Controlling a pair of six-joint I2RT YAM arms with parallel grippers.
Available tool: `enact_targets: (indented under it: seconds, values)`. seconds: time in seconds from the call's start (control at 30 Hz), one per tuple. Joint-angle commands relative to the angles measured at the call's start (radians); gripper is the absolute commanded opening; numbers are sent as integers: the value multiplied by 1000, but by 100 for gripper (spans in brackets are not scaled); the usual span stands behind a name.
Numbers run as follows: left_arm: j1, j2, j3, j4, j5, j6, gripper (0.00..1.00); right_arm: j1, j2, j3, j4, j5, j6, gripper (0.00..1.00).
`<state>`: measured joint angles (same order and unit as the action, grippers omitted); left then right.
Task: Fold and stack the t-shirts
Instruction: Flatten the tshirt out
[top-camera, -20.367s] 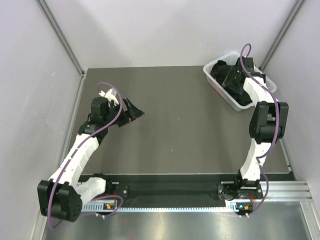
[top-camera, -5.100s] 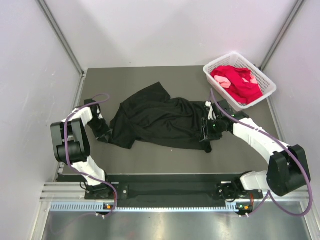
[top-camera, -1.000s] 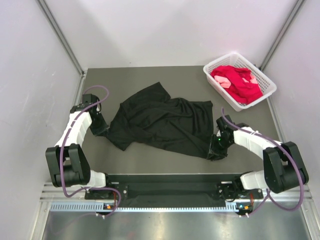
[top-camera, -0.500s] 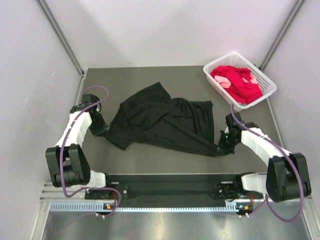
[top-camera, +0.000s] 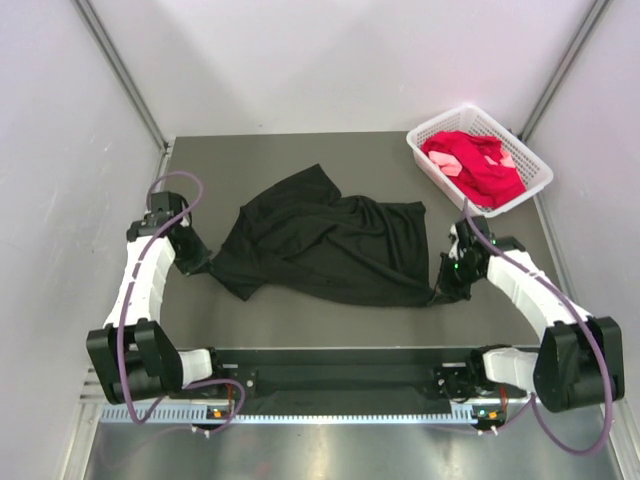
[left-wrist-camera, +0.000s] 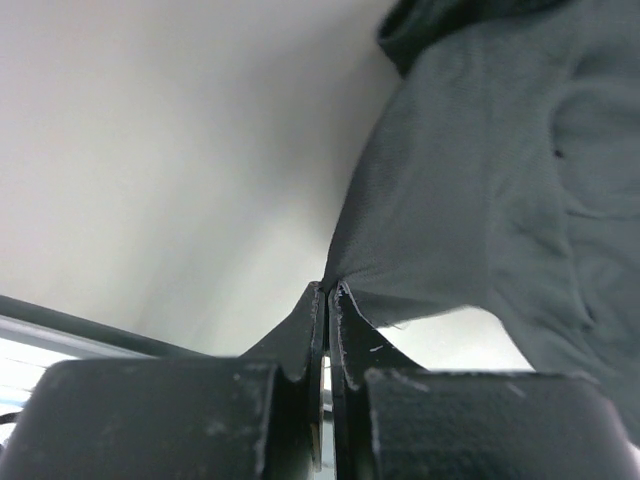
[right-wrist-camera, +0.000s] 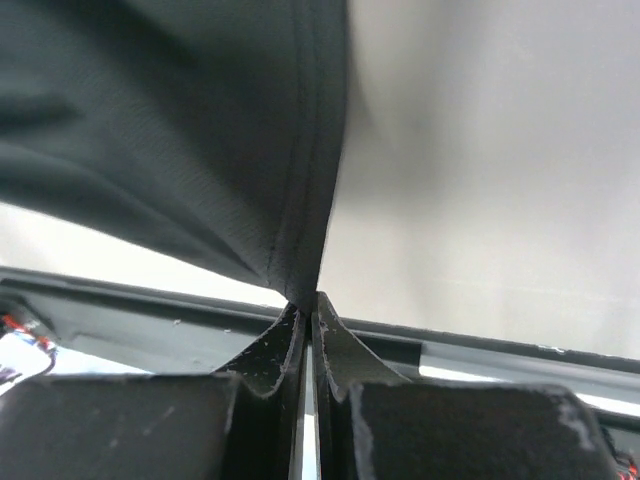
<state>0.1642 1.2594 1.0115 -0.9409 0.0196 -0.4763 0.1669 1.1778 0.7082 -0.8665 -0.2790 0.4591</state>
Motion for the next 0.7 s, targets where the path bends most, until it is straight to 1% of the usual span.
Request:
enact_targets:
  seconds: [0.0, 0.03, 0.07, 0.1, 0.13, 0.17, 0.23, 0.27, 0.33, 0.37, 0.4, 0.43, 0.47, 0.5, 0.57, 0.67]
  values:
    - [8, -38, 99, -9, 57, -24, 0, -7, 52, 184, 17, -25, -28, 0]
    - [9, -29, 128, -13, 63, -28, 0, -7, 69, 227, 15, -26, -25, 0]
    - [8, -20, 195, -27, 69, -33, 0, -7, 107, 317, 12, -29, -23, 0]
    - [8, -11, 229, -32, 72, -44, 0, -7, 130, 365, 8, -34, -22, 0]
    - [9, 9, 298, -32, 78, -48, 0, -7, 153, 413, 0, -37, -23, 0]
    - [8, 18, 333, -27, 92, -51, 0, -7, 201, 506, -20, -42, -22, 0]
    - [8, 55, 404, -18, 103, -64, 0, -6, 246, 595, -35, -51, -22, 0]
    - [8, 66, 482, -19, 108, -68, 0, -6, 285, 675, -42, -55, -23, 0]
    - [8, 95, 579, 2, 117, -90, 0, -4, 324, 756, -66, -61, -27, 0]
    - [8, 100, 605, 19, 120, -97, 0, -6, 362, 845, -75, -65, -23, 0]
    - [8, 106, 636, 34, 128, -119, 0, -6, 377, 891, -94, -68, -22, 0]
    - [9, 123, 707, 37, 134, -128, 0, -6, 393, 940, -98, -77, -10, 0]
    - [8, 132, 742, 39, 141, -137, 0, -6, 413, 1027, -103, -84, -1, 0]
    - [8, 144, 806, 39, 154, -157, 0, -6, 419, 1068, -104, -98, 21, 0]
    - [8, 143, 854, 51, 161, -173, 0, -7, 433, 1178, -118, -106, 36, 0]
    - [9, 115, 915, 57, 155, -191, 0, -7, 424, 1266, -152, -109, 43, 0]
